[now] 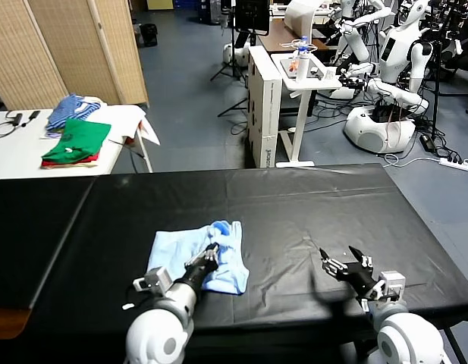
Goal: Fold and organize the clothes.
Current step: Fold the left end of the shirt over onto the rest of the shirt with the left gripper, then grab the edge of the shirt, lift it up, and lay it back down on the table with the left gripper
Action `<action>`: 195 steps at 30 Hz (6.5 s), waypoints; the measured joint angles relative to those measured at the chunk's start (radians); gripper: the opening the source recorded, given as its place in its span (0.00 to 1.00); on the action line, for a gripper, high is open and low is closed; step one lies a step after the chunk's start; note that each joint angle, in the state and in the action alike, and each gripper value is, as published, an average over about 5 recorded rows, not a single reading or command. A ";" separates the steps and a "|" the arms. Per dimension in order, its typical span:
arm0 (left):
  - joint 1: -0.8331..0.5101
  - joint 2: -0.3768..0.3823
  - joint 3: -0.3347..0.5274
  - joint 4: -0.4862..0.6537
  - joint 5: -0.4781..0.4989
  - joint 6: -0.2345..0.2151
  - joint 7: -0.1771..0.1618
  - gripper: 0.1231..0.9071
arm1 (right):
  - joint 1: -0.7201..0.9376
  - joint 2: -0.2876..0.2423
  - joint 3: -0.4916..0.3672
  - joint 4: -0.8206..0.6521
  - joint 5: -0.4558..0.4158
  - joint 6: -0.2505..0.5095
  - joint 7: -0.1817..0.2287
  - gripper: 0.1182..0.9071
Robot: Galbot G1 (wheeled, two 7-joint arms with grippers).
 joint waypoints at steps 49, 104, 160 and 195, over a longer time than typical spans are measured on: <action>0.055 0.155 -0.280 0.032 0.140 -0.119 0.085 1.00 | 0.571 -0.109 -0.704 -0.088 -0.039 -0.122 -0.082 1.00; 0.049 0.085 -0.325 0.165 -0.026 -0.151 0.172 1.00 | 0.159 -0.179 -0.281 0.013 -0.043 0.035 -0.086 1.00; 0.248 0.530 -0.628 0.032 0.178 -0.152 0.194 0.04 | 0.179 -0.098 -0.322 -0.042 -0.109 0.059 -0.088 1.00; 0.076 0.043 -0.164 -0.058 0.018 -0.077 0.038 0.04 | 0.091 -0.070 -0.277 -0.022 -0.134 0.070 -0.081 1.00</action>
